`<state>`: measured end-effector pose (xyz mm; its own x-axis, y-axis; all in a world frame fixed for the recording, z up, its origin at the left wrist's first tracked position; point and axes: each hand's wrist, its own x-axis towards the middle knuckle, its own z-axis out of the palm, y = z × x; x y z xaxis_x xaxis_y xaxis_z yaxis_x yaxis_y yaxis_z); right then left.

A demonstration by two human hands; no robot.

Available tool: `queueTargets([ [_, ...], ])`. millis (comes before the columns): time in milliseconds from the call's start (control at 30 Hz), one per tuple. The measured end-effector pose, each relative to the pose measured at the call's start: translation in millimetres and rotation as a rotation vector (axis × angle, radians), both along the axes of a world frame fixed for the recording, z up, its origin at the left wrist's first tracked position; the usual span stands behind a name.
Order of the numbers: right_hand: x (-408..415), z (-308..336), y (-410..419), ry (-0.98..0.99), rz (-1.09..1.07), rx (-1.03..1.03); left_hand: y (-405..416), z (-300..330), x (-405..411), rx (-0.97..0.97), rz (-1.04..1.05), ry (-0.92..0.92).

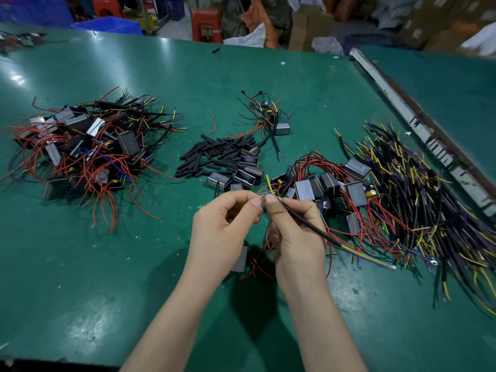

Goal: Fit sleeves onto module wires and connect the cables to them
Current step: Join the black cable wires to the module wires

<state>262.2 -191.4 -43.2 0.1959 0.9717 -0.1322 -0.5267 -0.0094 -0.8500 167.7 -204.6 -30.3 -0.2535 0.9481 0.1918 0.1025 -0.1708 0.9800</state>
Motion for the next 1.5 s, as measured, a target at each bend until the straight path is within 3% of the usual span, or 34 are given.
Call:
queueTargets([
  [167, 27, 17, 17, -0.001, 0.364, -0.204, 0, -2, -7, 0.092, -0.015, 0.305],
  [267, 36, 26, 24, -0.213, 0.416, -0.147, -1, -4, -8, 0.184, -0.019, 0.544],
  [367, 34, 26, 25, -0.352, 0.367, -0.010, 1, -6, -6, 0.203, 0.010, 0.640],
  [500, 21, 18, 13, -0.409, 0.207, 0.127, 3, -8, -5, 0.150, 0.077, 0.616],
  [667, 14, 11, 0, -0.355, 0.169, 0.173, 4, -11, -4, 0.010, 0.109, 0.385],
  [767, 9, 10, -4, -0.234, 0.145, 0.199, 4, -10, -3, 0.009, 0.080, 0.260],
  [933, 1, 10, -5, 0.075, 0.073, 0.060, 0, -10, 7, 0.035, 0.083, 0.142],
  [1033, -6, 9, -6, 0.157, 0.052, 0.008, 0, -11, 14, 0.045, 0.121, 0.153],
  [1267, -4, 6, -6, 0.191, -0.044, -0.024, -4, -19, 18, 0.251, 0.187, 0.400],
  [1500, 1, 4, -13, 0.066, -0.092, 0.069, -2, -23, 20, 0.302, 0.233, 0.454],
])
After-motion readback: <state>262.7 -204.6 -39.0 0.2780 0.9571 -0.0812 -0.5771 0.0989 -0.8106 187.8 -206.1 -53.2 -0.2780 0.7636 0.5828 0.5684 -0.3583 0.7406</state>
